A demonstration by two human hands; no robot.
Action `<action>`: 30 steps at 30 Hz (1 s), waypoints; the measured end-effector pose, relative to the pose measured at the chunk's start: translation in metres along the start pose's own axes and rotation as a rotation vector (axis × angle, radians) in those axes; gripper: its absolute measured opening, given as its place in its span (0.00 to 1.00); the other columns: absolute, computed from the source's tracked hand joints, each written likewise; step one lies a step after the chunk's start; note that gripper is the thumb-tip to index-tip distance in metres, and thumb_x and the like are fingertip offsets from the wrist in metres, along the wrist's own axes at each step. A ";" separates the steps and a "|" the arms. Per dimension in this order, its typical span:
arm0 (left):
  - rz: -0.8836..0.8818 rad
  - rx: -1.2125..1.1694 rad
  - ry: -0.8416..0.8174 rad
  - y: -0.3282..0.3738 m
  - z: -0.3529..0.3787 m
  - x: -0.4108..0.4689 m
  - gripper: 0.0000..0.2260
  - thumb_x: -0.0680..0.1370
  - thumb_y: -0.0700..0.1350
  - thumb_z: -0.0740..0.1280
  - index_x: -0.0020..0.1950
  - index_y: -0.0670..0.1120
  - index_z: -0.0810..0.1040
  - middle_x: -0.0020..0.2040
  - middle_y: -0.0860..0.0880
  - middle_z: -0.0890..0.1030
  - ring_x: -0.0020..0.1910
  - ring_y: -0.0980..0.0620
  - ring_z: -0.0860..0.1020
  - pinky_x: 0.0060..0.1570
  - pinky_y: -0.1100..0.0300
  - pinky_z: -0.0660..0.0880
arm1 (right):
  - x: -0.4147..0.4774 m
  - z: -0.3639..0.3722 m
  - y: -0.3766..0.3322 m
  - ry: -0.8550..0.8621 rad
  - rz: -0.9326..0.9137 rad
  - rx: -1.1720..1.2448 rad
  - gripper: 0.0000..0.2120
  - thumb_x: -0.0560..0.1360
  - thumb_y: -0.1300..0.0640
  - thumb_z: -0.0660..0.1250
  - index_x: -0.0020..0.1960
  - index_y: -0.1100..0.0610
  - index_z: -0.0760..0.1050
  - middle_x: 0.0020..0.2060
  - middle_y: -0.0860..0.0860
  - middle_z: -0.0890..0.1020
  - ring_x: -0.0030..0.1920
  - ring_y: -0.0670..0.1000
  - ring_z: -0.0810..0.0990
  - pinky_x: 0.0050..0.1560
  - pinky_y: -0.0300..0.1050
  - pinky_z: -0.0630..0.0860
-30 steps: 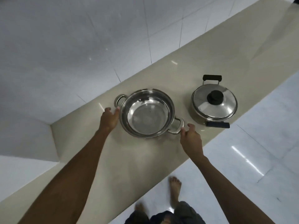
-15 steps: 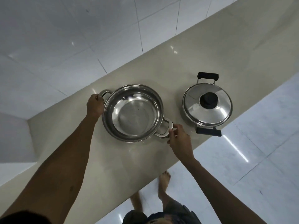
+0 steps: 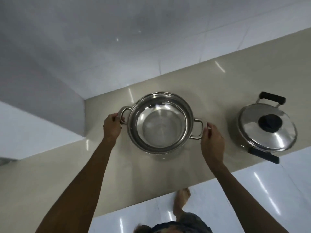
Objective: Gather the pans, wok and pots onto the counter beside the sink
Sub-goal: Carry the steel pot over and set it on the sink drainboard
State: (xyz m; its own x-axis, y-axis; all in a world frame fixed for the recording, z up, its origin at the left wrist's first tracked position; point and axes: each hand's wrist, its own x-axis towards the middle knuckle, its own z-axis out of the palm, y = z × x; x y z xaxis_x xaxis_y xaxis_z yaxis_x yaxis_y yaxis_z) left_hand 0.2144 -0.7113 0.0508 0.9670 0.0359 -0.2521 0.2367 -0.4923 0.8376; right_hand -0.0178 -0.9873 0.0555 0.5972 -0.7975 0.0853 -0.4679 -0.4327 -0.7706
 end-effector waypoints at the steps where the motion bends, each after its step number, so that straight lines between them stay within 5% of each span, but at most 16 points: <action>1: -0.003 -0.009 0.022 -0.012 -0.021 -0.012 0.10 0.81 0.47 0.63 0.47 0.47 0.83 0.43 0.48 0.86 0.45 0.46 0.85 0.46 0.47 0.81 | -0.002 0.007 -0.011 0.000 -0.034 -0.007 0.10 0.82 0.61 0.60 0.58 0.62 0.79 0.42 0.59 0.84 0.41 0.60 0.80 0.40 0.43 0.63; 6: -0.062 -0.060 0.103 -0.094 -0.127 -0.074 0.08 0.81 0.45 0.63 0.52 0.46 0.81 0.46 0.47 0.86 0.47 0.44 0.84 0.48 0.45 0.81 | -0.048 0.049 -0.063 -0.128 -0.136 -0.028 0.13 0.82 0.61 0.59 0.62 0.63 0.79 0.49 0.62 0.85 0.49 0.64 0.82 0.50 0.51 0.74; 12: -0.163 -0.202 0.286 -0.206 -0.263 -0.148 0.05 0.81 0.41 0.63 0.51 0.47 0.79 0.45 0.49 0.84 0.48 0.45 0.83 0.44 0.50 0.81 | -0.170 0.116 -0.133 -0.277 -0.221 -0.017 0.13 0.82 0.61 0.60 0.61 0.63 0.79 0.52 0.63 0.85 0.53 0.66 0.81 0.54 0.57 0.76; 23: -0.290 -0.260 0.754 -0.372 -0.581 -0.298 0.08 0.82 0.44 0.64 0.57 0.42 0.78 0.50 0.44 0.85 0.51 0.45 0.83 0.51 0.45 0.80 | -0.449 0.279 -0.319 -0.804 -0.455 0.106 0.14 0.82 0.56 0.58 0.62 0.57 0.79 0.48 0.59 0.86 0.48 0.64 0.84 0.56 0.59 0.78; 30: -0.364 -0.341 1.003 -0.453 -0.728 -0.352 0.10 0.82 0.44 0.63 0.59 0.40 0.78 0.52 0.43 0.85 0.51 0.48 0.84 0.44 0.53 0.80 | -0.605 0.378 -0.442 -1.003 -0.635 0.186 0.13 0.82 0.54 0.60 0.60 0.57 0.80 0.47 0.57 0.86 0.46 0.61 0.83 0.52 0.62 0.80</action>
State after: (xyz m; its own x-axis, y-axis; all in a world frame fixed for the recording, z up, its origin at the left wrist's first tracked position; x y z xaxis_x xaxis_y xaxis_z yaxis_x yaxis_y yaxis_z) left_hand -0.1642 0.1326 0.1130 0.4362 0.8899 -0.1333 0.3855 -0.0509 0.9213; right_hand 0.0744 -0.1549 0.1056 0.9672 0.2536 0.0167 0.1451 -0.4971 -0.8555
